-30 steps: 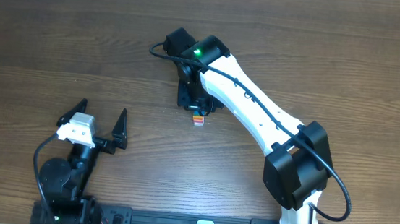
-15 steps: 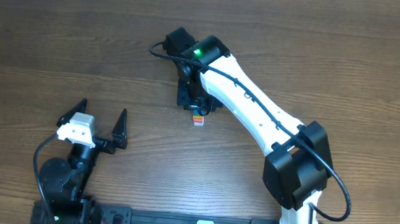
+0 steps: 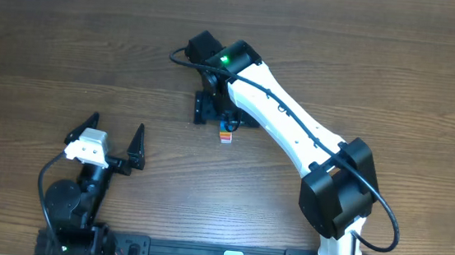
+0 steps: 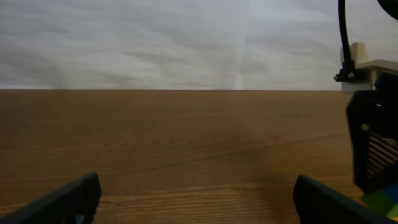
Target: Stack Cubes
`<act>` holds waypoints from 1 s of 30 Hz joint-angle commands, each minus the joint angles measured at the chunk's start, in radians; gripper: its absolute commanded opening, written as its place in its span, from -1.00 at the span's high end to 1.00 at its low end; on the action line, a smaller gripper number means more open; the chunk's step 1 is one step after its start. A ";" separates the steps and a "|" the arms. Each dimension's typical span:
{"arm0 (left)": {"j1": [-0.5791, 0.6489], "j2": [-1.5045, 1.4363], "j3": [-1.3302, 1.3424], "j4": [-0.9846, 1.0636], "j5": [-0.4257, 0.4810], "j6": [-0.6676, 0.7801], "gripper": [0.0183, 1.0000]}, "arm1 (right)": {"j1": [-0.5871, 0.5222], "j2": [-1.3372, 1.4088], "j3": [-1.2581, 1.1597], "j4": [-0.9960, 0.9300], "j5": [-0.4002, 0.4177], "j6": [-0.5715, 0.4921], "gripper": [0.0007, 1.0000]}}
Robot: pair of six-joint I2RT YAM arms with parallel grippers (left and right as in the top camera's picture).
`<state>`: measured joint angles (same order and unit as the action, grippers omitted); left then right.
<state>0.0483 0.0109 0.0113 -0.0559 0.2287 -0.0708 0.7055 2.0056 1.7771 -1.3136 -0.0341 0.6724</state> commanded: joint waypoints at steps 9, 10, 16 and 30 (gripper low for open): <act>0.006 -0.006 -0.005 0.000 0.006 0.015 -1.00 | -0.242 -0.024 -0.007 0.295 0.126 -0.253 -0.99; 0.006 -0.006 -0.005 0.000 0.006 0.015 -1.00 | -0.276 -0.024 -0.007 0.310 0.152 -0.274 -0.98; 0.006 -0.006 -0.005 0.000 0.006 0.015 -1.00 | -0.478 -0.025 -0.007 0.328 0.219 -0.389 -0.99; 0.006 -0.006 -0.005 0.000 0.006 0.015 -1.00 | -0.688 -0.185 -0.174 0.515 0.186 -0.555 -0.98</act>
<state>0.0483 0.0109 0.0113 -0.0559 0.2287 -0.0708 0.0196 1.9217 1.6714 -0.8448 0.1699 0.1719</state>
